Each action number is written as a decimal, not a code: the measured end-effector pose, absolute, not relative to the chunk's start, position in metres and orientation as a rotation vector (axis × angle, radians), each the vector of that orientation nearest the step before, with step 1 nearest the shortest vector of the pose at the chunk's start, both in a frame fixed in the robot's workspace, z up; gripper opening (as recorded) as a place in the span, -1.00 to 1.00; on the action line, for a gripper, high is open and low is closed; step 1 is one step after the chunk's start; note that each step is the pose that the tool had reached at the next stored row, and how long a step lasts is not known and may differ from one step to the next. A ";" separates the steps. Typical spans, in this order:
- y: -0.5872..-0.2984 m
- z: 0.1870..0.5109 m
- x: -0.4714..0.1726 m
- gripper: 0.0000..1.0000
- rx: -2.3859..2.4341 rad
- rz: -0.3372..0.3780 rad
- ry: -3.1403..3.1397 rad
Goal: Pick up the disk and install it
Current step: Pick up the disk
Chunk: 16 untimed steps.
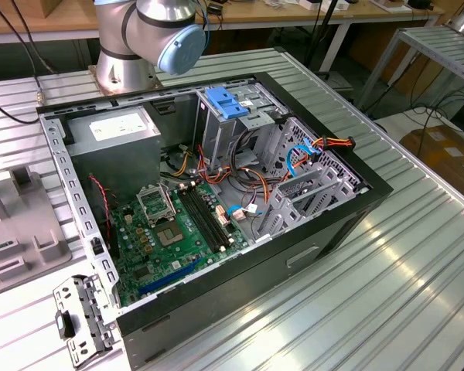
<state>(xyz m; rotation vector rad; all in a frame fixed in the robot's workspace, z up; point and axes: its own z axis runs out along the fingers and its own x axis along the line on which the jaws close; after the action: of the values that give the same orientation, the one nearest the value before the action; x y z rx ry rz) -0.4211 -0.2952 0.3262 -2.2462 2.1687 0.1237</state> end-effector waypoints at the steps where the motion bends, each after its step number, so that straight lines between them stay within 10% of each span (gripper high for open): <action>1: -0.295 0.327 -0.421 -0.26 -2.246 0.124 2.169; 16: -0.295 0.339 -0.421 -0.26 -2.246 0.124 2.169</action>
<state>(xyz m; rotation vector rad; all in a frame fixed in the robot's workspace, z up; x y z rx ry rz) -0.4211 -0.2952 0.3387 -2.2461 2.1687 0.1238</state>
